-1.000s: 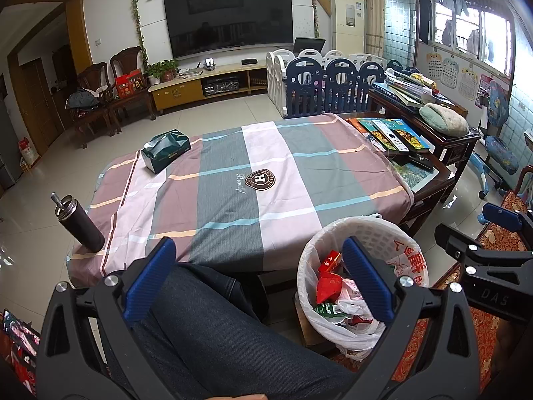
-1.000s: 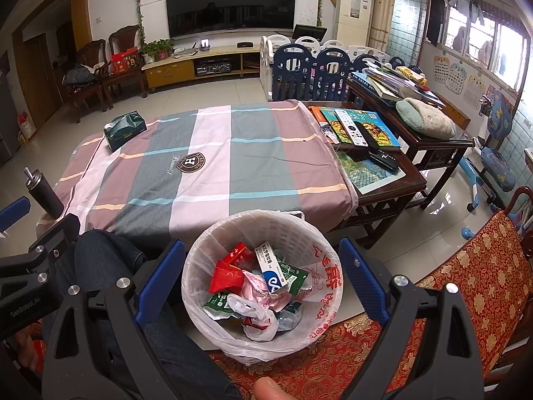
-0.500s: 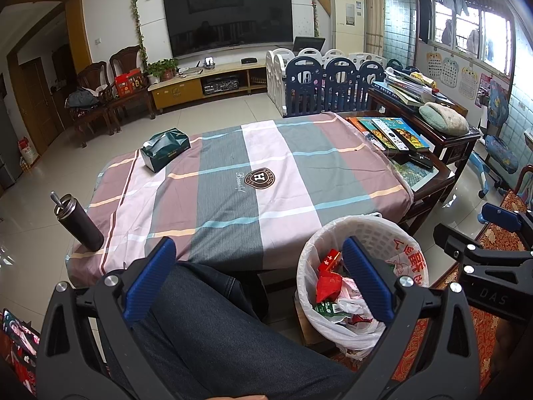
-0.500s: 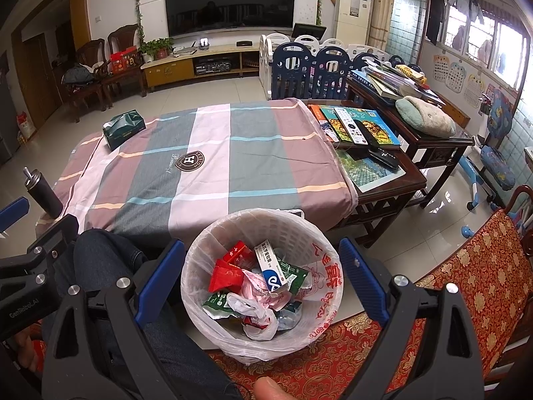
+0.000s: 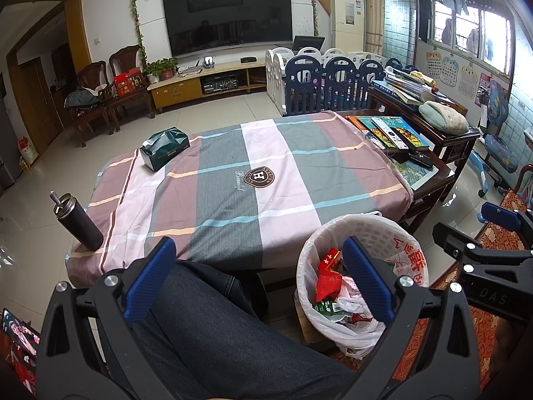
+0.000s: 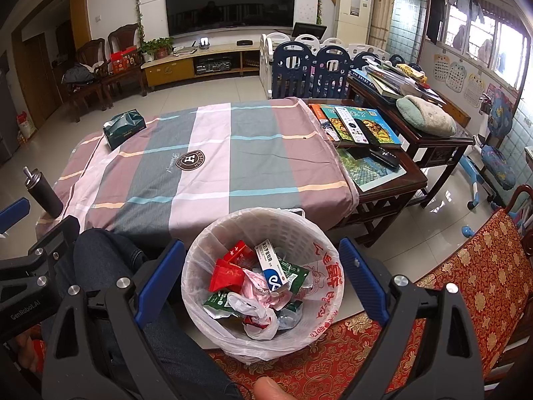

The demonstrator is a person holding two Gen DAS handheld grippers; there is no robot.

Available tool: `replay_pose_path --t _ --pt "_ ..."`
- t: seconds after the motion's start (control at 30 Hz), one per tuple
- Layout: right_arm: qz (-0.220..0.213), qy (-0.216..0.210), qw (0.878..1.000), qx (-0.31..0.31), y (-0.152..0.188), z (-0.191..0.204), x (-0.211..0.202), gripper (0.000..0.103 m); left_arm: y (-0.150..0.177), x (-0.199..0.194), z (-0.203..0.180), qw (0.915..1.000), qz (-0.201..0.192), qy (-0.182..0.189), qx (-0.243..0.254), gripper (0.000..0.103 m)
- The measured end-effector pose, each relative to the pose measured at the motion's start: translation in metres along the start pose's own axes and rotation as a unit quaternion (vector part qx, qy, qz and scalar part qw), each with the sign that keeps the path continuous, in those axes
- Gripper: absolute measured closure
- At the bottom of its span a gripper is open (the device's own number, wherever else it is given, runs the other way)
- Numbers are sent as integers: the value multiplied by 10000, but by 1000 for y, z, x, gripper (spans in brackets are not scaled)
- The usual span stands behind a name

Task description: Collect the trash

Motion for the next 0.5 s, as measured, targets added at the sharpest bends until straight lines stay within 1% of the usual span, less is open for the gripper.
replay_pose_path --t 0.1,0.2,0.3,0.5 --pt "7 -11 10000 4 1 0 0 11 4 2 -2 10000 1 27 36 3" --pt "11 -12 10000 5 2 1 1 11 10 2 -5 9999 -43 -24 118 3" --pt "10 -7 10000 9 1 0 1 11 10 6 -2 10000 22 -13 95 3" --pt "-44 -28 10000 47 3 1 -1 11 10 10 8 9998 91 -148 -9 3"
Point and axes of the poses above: each gripper's, at about its wrist camera, not at the fingertips, and x roughly the way its jaws point, z to its left, y to its underside, the point moved 3 cm from there along x, roughly the way its jaws point, and after that the axes turned 15 degrees about z, right-handed, at the moved point
